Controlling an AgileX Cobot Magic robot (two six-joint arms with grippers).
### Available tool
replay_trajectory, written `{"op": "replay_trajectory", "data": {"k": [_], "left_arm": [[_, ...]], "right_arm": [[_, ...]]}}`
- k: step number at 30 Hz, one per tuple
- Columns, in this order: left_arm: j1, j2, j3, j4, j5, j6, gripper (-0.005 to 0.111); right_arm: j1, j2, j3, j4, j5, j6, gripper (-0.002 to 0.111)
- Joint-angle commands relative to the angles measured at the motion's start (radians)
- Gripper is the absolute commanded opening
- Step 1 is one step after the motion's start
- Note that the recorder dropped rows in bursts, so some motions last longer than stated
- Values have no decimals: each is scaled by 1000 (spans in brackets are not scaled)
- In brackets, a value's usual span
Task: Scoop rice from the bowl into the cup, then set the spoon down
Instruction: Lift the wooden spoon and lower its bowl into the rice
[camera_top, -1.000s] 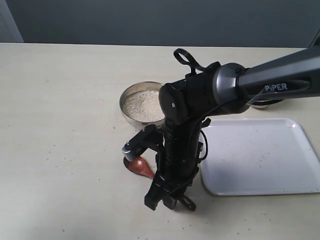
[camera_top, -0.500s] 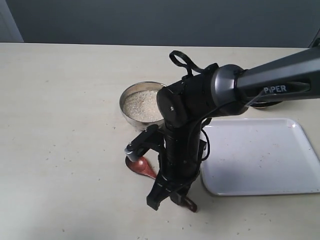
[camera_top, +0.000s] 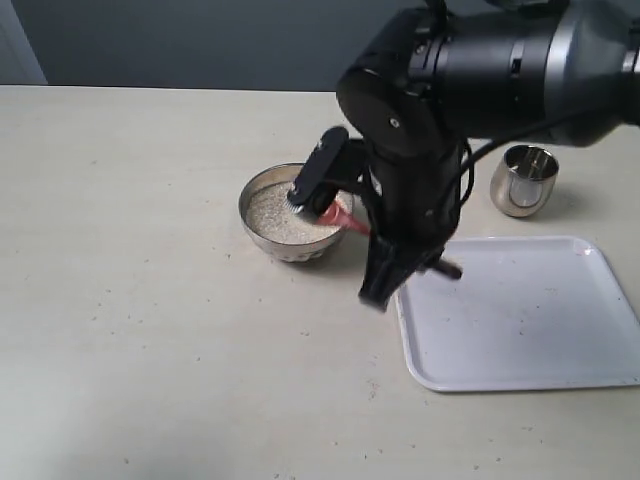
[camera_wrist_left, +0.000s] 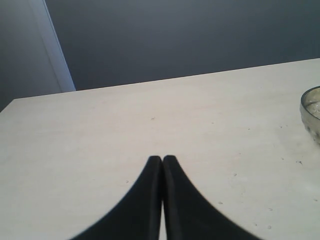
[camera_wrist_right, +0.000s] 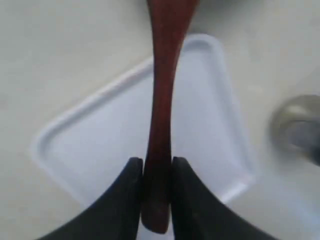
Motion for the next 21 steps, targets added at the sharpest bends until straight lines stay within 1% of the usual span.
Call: {"op": "replay_trajectory", "data": {"k": [1,3,4,6,9,11,14,16,21], "left_arm": [[-4,-4,-4,1,-1,-7,1],[-4,-4,-4,1,-1,-7,1],[-4,-4,-4,1,-1,-7,1],[-4,-4,-4,1,-1,-7,1],[-4,-4,-4,1,-1,-7,1],[-4,-4,-4,1,-1,-7,1],[-4,-4,-4,1,-1,-7,1],[-4,-4,-4,1,-1,-7,1],[-4,-4,-4,1,-1,-7,1]], "right_arm": [[1,23,-136,-274,49,31,0],[1,83,-212,-333,49,-29,0],[1,139,-247,-355,49,-109,0],[1,224,-279,-400,49,-146,0],[1,319,-281,-503,49,-167,0],[1,354,-281,-589,49,-262,0],[1,390,-281,-706,49,-269,0],[1,398,-281,-729,49,-271,0],[6,400,-281,-733,49,-348,0]]}}
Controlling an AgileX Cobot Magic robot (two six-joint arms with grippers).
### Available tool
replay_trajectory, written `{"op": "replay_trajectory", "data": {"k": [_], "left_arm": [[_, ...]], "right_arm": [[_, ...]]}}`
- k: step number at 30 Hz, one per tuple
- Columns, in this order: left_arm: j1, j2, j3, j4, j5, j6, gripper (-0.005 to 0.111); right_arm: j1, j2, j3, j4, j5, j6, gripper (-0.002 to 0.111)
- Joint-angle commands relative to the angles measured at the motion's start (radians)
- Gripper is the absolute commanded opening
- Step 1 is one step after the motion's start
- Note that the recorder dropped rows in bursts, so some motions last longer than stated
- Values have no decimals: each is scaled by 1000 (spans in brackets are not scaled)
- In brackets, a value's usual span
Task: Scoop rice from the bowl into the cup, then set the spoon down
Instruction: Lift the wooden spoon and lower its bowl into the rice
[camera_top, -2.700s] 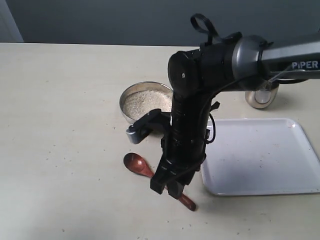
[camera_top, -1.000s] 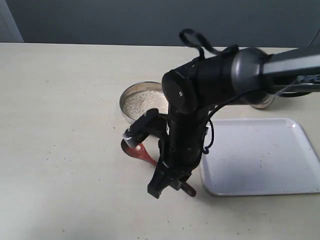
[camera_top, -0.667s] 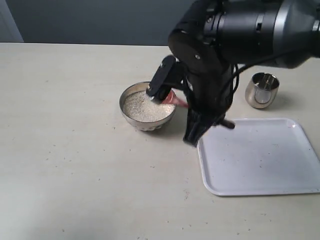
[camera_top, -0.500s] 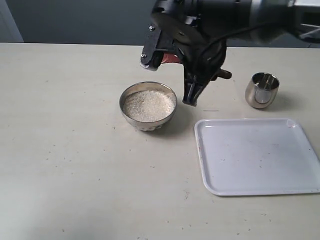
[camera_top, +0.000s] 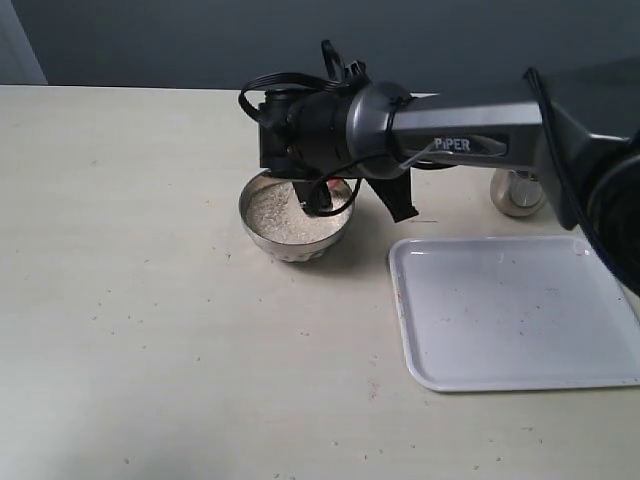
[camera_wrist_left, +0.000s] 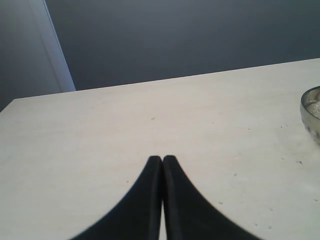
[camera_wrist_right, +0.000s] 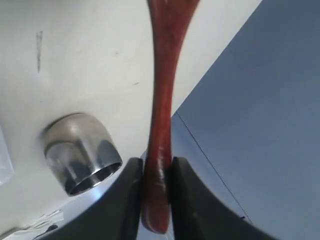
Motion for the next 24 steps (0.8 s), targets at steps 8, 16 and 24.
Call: {"op": "replay_trajectory", "data": {"k": [8,16,24], "left_arm": [[-4,-4,-4,1,-1,-7,1],[-4,-4,-4,1,-1,-7,1],[-4,-4,-4,1,-1,-7,1]], "right_arm": [[17,30,-9,-18,5,-67,0],[18,65,-9,-15,5,-79,0],[18,61,-9,87,5,-191,0]]}}
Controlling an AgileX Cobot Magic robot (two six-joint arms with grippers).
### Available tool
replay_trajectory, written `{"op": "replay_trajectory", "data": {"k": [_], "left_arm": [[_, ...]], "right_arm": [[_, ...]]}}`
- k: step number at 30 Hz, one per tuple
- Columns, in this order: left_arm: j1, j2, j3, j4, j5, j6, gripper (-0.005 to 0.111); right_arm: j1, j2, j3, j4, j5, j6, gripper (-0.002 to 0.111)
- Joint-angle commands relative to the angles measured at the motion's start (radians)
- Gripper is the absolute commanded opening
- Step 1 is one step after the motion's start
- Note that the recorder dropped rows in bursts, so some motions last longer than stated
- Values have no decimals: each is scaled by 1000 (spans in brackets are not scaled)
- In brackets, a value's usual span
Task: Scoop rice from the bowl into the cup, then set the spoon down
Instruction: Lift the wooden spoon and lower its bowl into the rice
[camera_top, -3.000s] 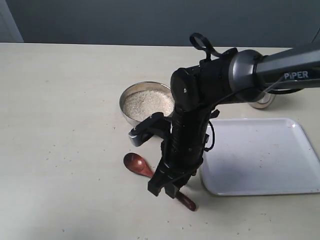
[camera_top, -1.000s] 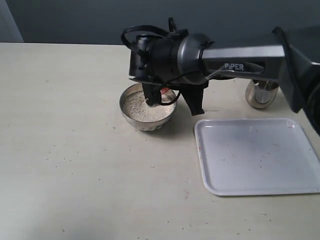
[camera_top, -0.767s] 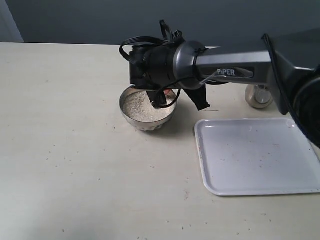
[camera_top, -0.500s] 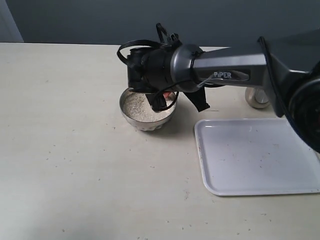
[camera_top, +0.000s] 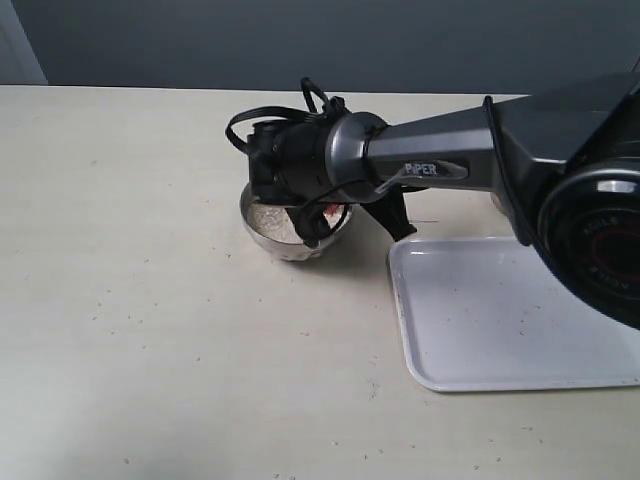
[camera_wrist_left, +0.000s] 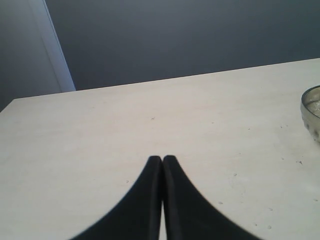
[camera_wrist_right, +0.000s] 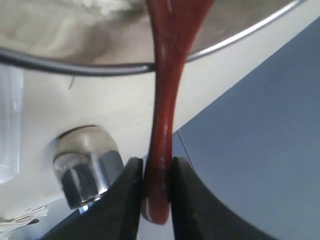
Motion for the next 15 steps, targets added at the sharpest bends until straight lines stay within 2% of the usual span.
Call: {"op": "replay_trajectory", "data": {"k": [1,8,15], "left_arm": [[-4,-4,-4,1,-1,-7,1],[-4,-4,-4,1,-1,-7,1],[-4,-4,-4,1,-1,-7,1]], "right_arm": [[-2,-5,-3,57,11,-53,0],[-2,-5,-64,107,11,-55,0],[-4,-3,-172,358,11,-201,0]]}}
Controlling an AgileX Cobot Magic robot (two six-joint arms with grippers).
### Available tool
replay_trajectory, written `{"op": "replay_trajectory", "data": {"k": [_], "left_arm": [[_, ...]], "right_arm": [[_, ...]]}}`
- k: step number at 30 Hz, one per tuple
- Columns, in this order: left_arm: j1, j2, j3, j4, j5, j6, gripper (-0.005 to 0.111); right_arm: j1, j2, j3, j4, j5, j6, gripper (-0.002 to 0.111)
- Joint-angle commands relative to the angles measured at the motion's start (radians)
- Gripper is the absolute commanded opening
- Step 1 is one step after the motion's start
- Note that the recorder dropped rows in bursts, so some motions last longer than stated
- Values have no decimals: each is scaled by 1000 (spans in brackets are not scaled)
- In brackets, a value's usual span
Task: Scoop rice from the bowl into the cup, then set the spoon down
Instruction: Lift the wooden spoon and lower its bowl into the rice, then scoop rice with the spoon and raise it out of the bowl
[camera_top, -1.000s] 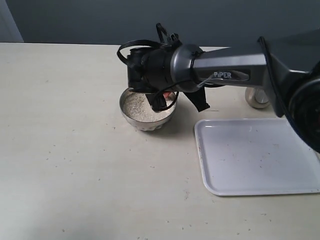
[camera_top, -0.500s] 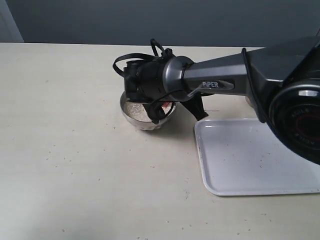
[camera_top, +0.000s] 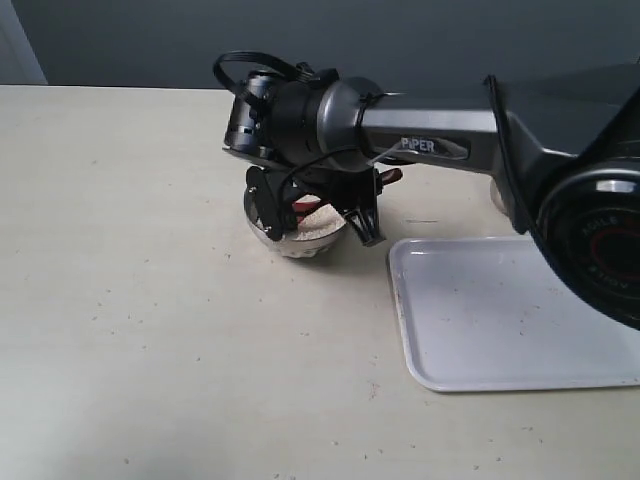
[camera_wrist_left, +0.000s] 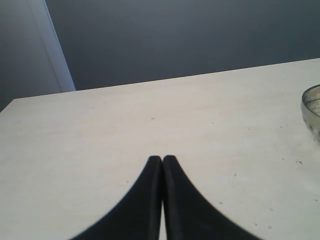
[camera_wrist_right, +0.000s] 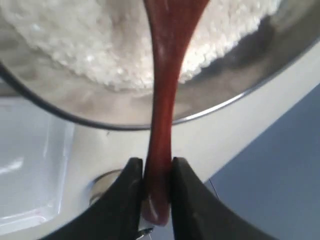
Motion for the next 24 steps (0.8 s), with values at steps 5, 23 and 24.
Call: {"op": "replay_trajectory", "data": {"k": [5,23,24], "left_arm": [[-4,-4,-4,1,-1,-7,1],[-4,-4,-4,1,-1,-7,1],[-4,-4,-4,1,-1,-7,1]], "right_arm": [[-35,-3,-27,118,5,-46,0],[-132,-7,-89,394,5,-84,0],[-132,-7,-89,396,5,-84,0]]}}
